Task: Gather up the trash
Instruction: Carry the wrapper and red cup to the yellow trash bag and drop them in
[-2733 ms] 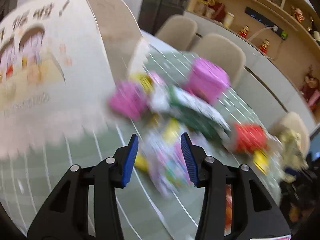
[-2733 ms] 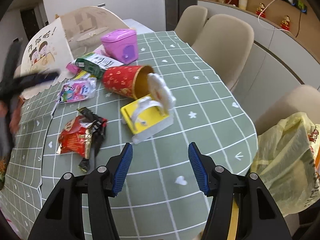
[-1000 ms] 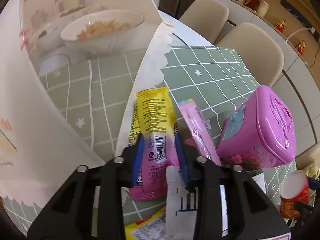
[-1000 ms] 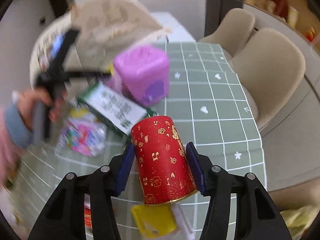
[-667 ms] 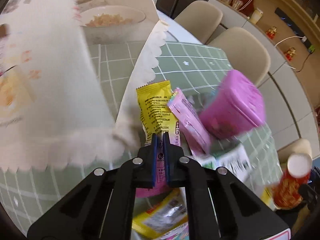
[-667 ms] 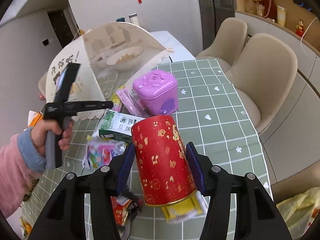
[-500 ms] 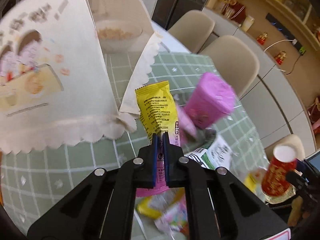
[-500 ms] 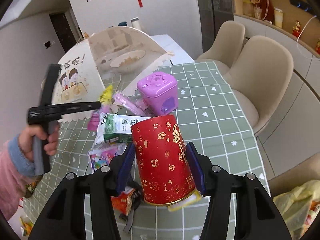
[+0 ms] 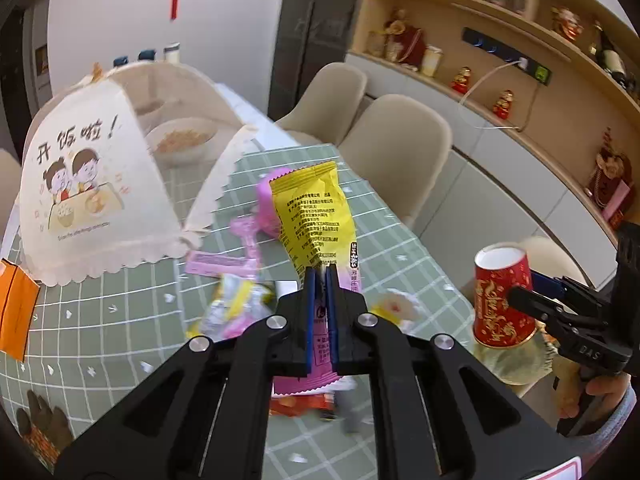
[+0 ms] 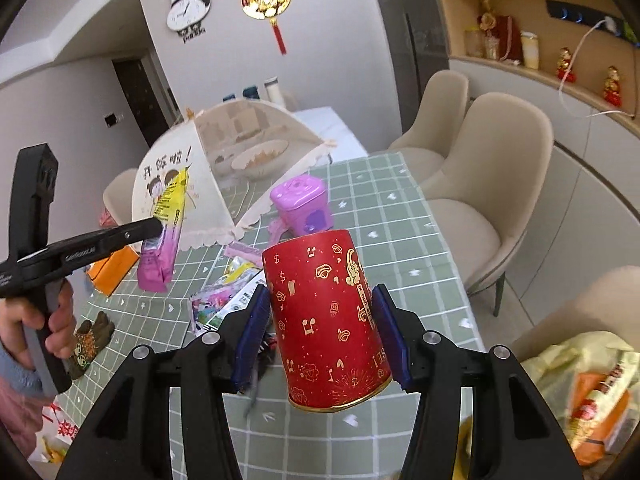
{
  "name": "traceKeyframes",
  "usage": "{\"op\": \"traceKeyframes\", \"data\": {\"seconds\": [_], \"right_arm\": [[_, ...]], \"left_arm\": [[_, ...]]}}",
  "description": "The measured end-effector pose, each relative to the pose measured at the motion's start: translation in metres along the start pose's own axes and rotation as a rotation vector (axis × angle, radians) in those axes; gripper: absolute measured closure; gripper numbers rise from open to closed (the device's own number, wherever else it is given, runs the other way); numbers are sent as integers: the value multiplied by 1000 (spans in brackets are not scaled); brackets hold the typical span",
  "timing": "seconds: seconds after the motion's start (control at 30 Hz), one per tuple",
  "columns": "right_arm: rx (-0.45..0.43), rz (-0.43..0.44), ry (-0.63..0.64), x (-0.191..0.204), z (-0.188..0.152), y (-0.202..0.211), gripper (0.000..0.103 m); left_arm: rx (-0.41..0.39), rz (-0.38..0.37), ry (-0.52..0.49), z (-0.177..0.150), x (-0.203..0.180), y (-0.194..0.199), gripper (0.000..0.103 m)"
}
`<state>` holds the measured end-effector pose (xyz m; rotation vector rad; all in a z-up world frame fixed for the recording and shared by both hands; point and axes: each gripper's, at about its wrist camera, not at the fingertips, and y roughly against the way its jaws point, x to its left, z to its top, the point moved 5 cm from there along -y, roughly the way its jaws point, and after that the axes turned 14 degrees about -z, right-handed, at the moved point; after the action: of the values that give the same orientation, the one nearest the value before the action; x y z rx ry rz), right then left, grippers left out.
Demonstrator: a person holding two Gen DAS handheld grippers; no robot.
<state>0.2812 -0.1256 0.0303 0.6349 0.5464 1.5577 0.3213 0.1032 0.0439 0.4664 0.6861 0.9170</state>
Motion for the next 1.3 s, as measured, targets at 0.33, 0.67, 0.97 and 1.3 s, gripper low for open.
{"op": "traceKeyframes", "data": {"seconds": [0.33, 0.67, 0.97, 1.3], "right_arm": [[-66, -96, -37, -97, -24, 58, 53], [-69, -237, -126, -208, -64, 98, 53], [-59, -301, -178, -272, -86, 114, 53], [-55, -362, -209, -326, -95, 111, 53]], "left_arm": [[23, -68, -168, -17, -143, -32, 98], [111, -210, -225, -46, -265, -100, 98], [193, -281, -231, -71, -335, -147, 98], [331, -486, -106, -90, -374, -230, 98]]}}
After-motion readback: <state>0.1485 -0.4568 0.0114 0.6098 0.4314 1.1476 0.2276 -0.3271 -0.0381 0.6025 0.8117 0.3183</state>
